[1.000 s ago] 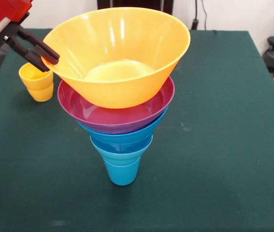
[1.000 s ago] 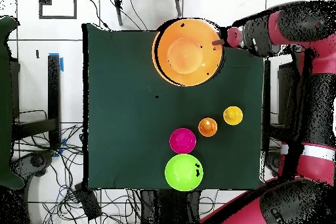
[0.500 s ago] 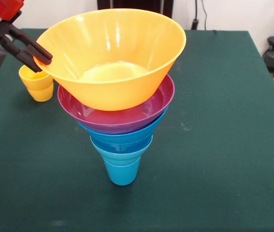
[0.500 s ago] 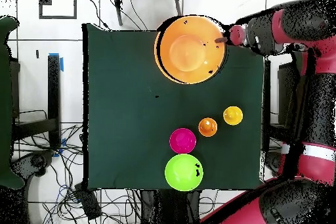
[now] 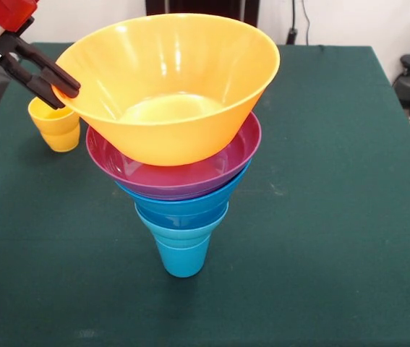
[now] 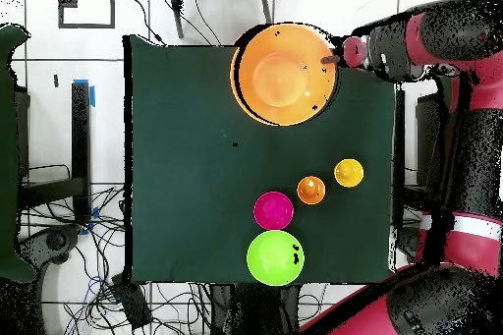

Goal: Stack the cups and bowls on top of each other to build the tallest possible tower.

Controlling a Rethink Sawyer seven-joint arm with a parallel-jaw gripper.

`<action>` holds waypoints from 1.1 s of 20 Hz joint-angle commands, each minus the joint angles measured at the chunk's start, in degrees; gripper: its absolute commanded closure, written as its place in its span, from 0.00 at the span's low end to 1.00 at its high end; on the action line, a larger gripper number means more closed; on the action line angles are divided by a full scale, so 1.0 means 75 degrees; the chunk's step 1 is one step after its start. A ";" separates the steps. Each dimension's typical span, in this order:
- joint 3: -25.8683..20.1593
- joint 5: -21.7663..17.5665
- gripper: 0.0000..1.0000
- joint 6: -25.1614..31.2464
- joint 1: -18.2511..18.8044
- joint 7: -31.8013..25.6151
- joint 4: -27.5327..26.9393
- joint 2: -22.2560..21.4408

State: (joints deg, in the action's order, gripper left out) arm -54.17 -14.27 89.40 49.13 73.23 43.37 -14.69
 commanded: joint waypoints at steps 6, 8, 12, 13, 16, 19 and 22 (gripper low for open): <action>-0.0230 -0.0250 1.00 -0.0370 -0.0345 -0.2719 0.0092 0.0135; -0.0233 -0.0246 1.00 -0.0394 -0.0337 -0.2721 0.0109 0.0135; -0.0244 -0.0257 1.00 -0.0335 -0.0361 -0.2766 -0.0001 0.0172; -0.0244 -0.0258 1.00 -0.0328 -0.0359 -0.2776 0.0001 0.0171; -0.0249 -0.0268 1.00 -0.0294 -0.0375 -0.2803 -0.0050 0.0192; -0.0250 -0.0279 1.00 -0.0284 -0.0375 -0.2831 -0.0062 0.0204; -0.0250 -0.0275 1.00 -0.0319 -0.0357 -0.2836 -0.0006 0.0199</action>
State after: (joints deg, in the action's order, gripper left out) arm -54.26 -14.27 89.41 49.06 73.23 43.37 -14.65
